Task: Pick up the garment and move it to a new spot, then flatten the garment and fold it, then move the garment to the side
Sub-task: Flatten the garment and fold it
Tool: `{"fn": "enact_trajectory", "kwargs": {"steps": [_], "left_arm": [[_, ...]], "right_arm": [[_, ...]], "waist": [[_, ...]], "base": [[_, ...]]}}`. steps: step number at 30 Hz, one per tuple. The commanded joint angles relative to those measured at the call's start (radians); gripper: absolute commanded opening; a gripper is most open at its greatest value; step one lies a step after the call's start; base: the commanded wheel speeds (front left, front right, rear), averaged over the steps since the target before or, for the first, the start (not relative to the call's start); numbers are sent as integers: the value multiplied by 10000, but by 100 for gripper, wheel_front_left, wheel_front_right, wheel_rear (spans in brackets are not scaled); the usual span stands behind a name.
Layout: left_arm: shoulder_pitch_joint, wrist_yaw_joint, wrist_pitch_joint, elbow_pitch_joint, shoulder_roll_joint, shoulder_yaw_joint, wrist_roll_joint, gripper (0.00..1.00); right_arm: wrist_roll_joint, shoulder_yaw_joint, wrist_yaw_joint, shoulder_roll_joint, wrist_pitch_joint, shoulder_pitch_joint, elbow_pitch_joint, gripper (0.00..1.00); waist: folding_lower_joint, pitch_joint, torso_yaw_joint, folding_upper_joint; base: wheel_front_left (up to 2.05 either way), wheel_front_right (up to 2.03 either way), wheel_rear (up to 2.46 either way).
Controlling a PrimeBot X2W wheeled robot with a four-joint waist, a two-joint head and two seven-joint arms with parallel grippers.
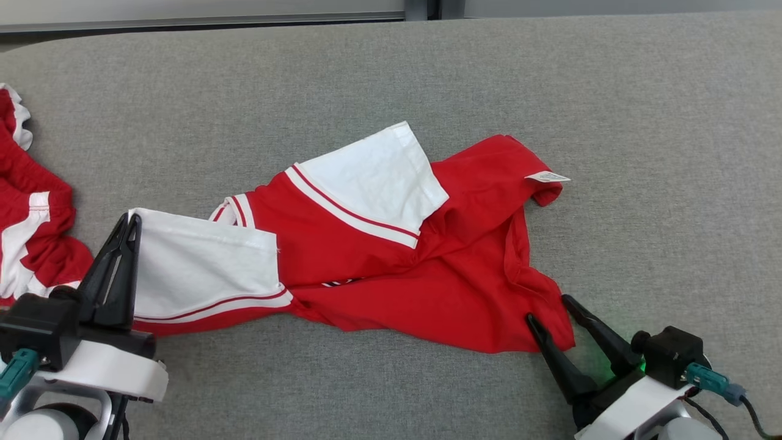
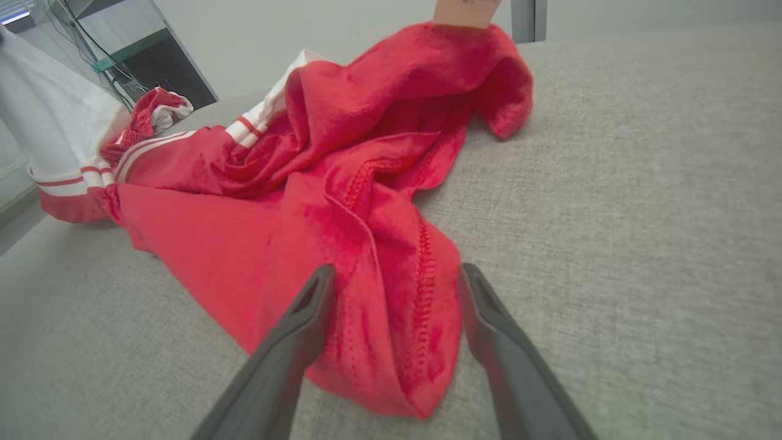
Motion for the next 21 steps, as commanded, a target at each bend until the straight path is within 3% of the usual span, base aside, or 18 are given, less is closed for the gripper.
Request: {"fn": "enact_trajectory", "kwargs": {"steps": [1,2,3,4,11,21], "left_arm": [[164,94,-121,-102,-13,71,-66,0],[235,114,-179,-135,-48,79,-107,0],[268,128,-222,-155,-83,88,-153,0],[276,129,-288,-181,-102,96,-180,0],[-315,-205,-841,-386,-75,-120,-143,0],[-1505,-978,-742,-1965,168,-101,-1034,0]], "right_arm": [[305,347,-4,-223,69,-257,112,55],[438,516,-4,-326,81,-345,168,37],[523,669,-4,-438,81,-423,231,8],[636,792,-4,-532,73,-490,281,0],[1640,508,-4,-1210,-41,-1012,-175,0],[3660,-1760,-4,-2895,-44,-299,-2632,0]], "waist": [[0,31,108,0],[0,39,139,0],[0,46,162,0],[0,57,171,0],[0,37,-187,0],[0,-321,-906,0]], "base": [[0,0,0],[0,0,0],[0,0,0],[0,0,0],[0,0,0],[0,0,0]]}}
